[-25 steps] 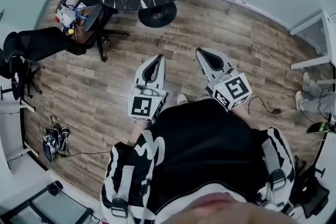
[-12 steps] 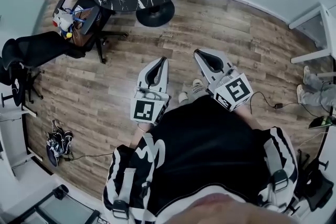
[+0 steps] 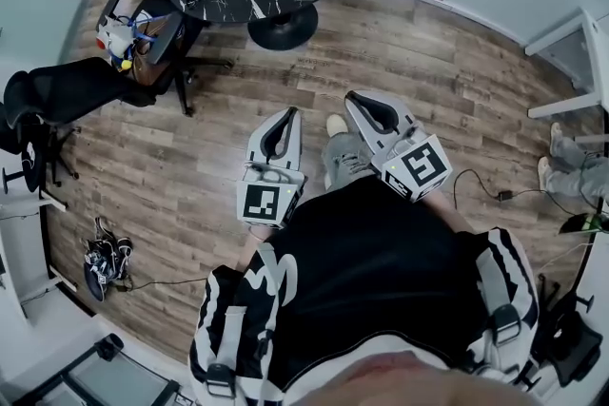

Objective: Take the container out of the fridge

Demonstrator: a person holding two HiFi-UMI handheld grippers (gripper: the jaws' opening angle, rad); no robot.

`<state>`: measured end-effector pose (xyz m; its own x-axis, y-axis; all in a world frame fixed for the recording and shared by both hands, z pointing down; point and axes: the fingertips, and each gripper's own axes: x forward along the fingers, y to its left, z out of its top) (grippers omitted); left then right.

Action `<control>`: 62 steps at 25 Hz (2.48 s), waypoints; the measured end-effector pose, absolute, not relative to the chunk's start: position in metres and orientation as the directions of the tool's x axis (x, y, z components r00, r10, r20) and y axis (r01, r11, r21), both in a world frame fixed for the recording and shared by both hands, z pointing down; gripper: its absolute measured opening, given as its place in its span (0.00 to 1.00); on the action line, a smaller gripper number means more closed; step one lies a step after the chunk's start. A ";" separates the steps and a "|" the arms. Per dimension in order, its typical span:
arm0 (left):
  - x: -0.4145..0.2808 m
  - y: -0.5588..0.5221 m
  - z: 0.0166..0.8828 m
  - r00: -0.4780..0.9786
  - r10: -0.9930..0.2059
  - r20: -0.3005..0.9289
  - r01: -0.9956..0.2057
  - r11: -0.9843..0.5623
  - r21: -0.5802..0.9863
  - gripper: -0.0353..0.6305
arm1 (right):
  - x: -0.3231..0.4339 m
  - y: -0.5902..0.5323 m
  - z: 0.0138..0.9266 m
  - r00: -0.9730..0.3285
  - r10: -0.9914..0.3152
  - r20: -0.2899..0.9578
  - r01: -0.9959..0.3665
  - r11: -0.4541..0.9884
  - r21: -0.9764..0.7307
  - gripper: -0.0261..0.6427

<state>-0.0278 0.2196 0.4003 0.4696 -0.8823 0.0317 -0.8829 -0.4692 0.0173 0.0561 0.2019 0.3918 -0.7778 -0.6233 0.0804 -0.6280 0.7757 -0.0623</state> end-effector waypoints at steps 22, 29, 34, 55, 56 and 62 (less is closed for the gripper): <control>-0.031 0.124 0.393 0.442 -0.897 0.017 -0.897 -0.443 -0.014 0.07 | 0.052 0.096 0.385 -0.776 -0.627 0.076 -0.631 0.774 -0.059 0.06; -0.034 0.088 0.395 0.440 -0.898 0.027 -0.898 -0.440 -0.004 0.07 | 0.047 0.058 0.386 -0.778 -0.622 0.094 -0.627 0.777 -0.050 0.06; -0.039 0.059 0.396 0.425 -0.904 0.031 -0.905 -0.425 0.005 0.07 | 0.043 0.026 0.389 -0.779 -0.620 0.099 -0.626 0.777 -0.063 0.06; -0.047 -0.030 0.390 0.345 -0.939 0.016 -0.938 -0.343 0.049 0.07 | 0.041 -0.076 0.387 -0.795 -0.596 0.109 -0.605 0.791 -0.089 0.06; -0.047 -0.032 0.392 0.338 -0.941 0.018 -0.940 -0.336 0.051 0.07 | 0.040 -0.079 0.388 -0.799 -0.590 0.111 -0.600 0.795 -0.090 0.06; -0.049 -0.035 0.399 0.324 -0.946 0.023 -0.944 -0.322 0.067 0.07 | 0.028 -0.081 0.399 -0.827 -0.548 0.124 -0.560 0.823 -0.097 0.06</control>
<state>-0.0492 -0.0354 0.3989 0.3242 -0.9457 0.0229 -0.9443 -0.3221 0.0672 0.0282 -0.0815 0.3995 -0.8271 -0.5483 0.1235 -0.5599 0.8228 -0.0972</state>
